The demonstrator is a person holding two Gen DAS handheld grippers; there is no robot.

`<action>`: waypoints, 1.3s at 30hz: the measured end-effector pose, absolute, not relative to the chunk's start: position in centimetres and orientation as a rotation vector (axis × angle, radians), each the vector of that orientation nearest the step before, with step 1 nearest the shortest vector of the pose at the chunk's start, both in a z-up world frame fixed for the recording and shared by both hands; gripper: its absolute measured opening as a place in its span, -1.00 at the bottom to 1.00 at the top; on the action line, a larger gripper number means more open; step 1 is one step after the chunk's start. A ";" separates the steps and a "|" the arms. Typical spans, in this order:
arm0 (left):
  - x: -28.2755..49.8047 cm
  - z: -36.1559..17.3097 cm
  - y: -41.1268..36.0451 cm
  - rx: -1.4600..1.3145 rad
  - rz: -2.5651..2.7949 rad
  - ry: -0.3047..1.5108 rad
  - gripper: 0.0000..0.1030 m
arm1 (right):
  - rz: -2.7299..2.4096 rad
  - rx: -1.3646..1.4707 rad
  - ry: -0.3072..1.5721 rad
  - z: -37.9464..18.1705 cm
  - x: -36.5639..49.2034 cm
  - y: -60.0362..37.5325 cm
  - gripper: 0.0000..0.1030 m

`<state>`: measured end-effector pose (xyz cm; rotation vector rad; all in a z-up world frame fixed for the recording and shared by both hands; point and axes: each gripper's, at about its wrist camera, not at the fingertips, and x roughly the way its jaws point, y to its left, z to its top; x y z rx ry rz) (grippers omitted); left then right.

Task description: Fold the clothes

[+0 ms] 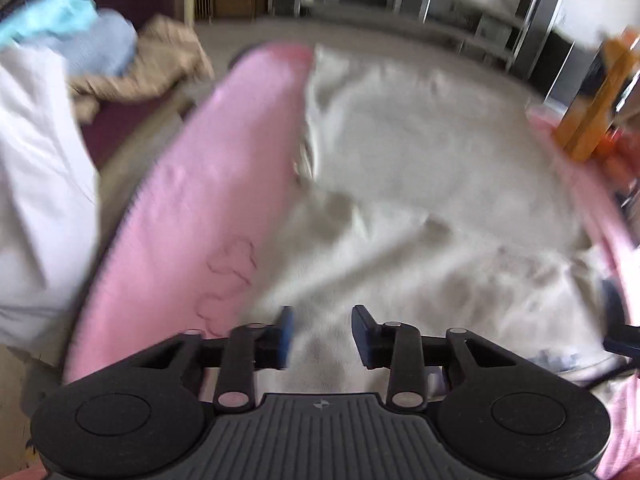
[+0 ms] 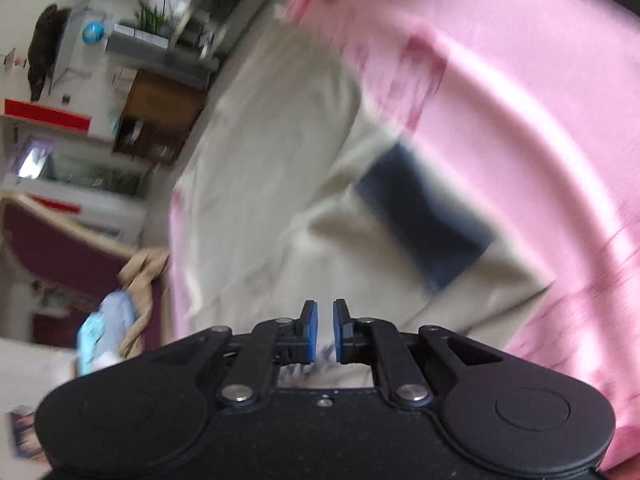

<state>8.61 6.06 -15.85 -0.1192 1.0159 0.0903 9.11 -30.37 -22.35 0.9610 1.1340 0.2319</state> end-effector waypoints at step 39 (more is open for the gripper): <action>16.1 -16.8 9.7 -0.220 0.252 0.927 -0.74 | 0.067 1.215 0.926 -27.2 15.2 -29.9 -1.00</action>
